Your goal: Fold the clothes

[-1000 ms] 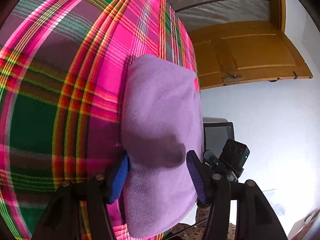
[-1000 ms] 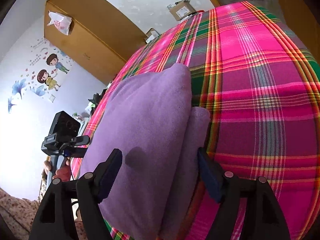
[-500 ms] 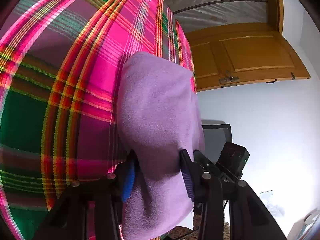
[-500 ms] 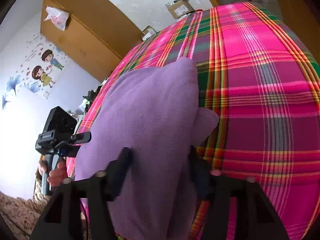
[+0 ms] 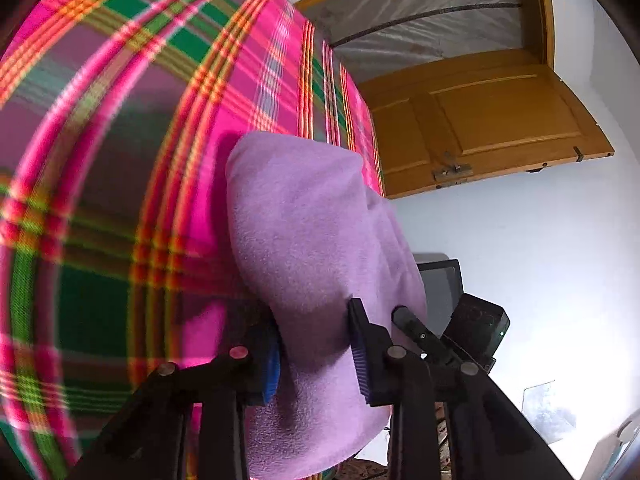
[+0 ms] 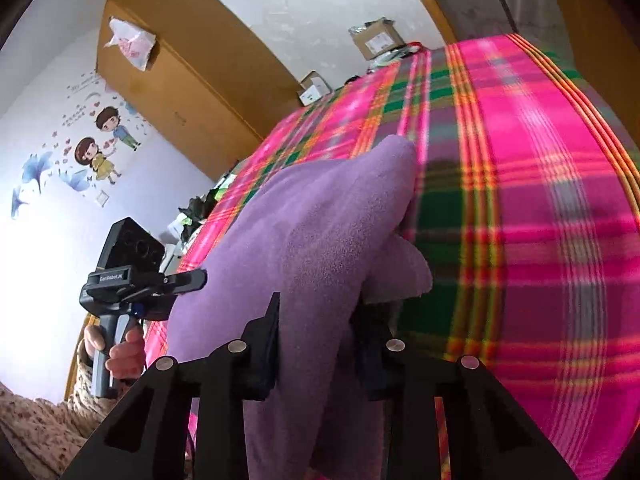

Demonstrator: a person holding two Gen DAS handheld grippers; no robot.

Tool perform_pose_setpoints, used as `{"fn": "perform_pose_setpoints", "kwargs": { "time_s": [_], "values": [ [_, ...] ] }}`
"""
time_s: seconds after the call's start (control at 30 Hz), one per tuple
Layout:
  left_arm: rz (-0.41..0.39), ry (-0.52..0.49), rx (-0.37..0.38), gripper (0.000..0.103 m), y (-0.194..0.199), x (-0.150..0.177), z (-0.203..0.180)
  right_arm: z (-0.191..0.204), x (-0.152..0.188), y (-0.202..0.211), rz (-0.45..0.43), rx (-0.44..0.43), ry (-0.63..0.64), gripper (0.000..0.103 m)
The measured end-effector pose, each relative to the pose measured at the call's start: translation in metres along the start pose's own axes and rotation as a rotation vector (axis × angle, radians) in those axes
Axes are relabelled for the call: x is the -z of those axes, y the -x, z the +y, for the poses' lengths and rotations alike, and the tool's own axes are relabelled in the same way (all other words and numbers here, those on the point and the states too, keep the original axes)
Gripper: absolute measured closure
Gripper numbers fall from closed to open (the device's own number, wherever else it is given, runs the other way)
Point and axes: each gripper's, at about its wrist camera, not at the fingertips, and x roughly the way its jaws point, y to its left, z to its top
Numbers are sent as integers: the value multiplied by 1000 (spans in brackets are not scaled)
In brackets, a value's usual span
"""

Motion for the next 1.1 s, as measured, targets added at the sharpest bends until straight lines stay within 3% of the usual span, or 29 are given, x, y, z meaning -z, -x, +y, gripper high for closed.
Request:
{"fn": "perform_pose_setpoints", "kwargs": {
  "time_s": [1.1],
  "values": [
    [-259, 80, -170, 72, 131, -127, 77, 84, -109, -191, 68, -69, 124, 71]
  ]
}}
